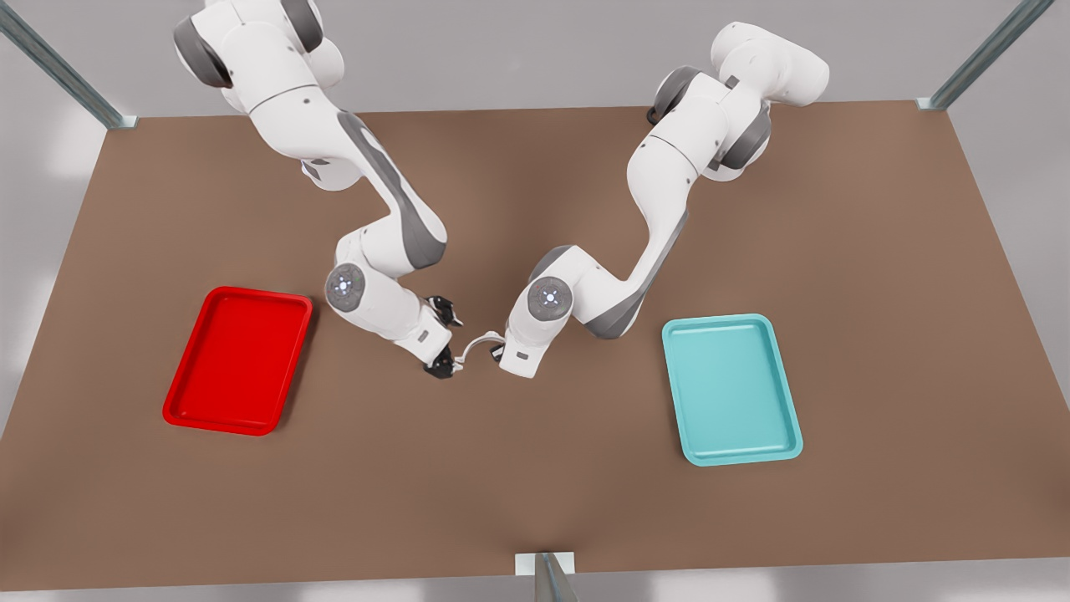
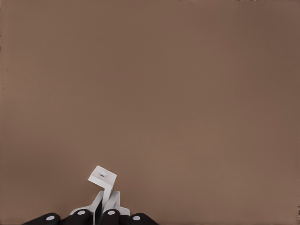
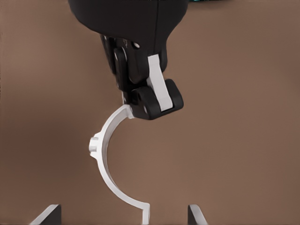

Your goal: Take the drainage pipe clamp from the left arm, pass it to the right arm, and place it in the plate on the right side

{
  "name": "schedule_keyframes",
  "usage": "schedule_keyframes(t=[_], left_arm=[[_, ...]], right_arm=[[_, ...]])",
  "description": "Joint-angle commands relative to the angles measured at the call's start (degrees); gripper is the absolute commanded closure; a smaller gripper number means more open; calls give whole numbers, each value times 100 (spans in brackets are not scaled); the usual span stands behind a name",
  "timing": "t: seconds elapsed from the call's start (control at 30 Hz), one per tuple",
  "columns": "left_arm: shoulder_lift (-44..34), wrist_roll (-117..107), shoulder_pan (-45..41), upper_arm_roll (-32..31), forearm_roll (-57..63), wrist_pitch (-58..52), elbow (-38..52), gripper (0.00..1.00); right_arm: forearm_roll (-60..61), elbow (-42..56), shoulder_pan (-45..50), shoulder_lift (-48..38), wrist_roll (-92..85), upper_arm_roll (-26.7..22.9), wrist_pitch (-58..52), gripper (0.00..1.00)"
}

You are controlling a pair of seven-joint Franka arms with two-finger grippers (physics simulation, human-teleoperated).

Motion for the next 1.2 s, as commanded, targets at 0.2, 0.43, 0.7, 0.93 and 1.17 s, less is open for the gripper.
schedule_keyframes(t=[0.2,0.43,0.7,0.93,1.17], left_arm=[[-10,-779,-39,-1,-7,-5,2,79],[-1,-814,-56,-1,-7,21,2,79],[-1,-831,-83,7,2,30,10,79],[-1,-867,-92,-1,-7,30,10,79],[-1,-858,-109,7,2,56,2,79]], right_arm=[[86,-122,78,153,-2810,57,467,0],[130,-122,166,293,-2749,57,678,0],[130,-122,219,469,-2731,57,872,0],[139,-113,237,575,-2731,48,1004,0],[139,-104,201,627,-2731,48,1004,12]])
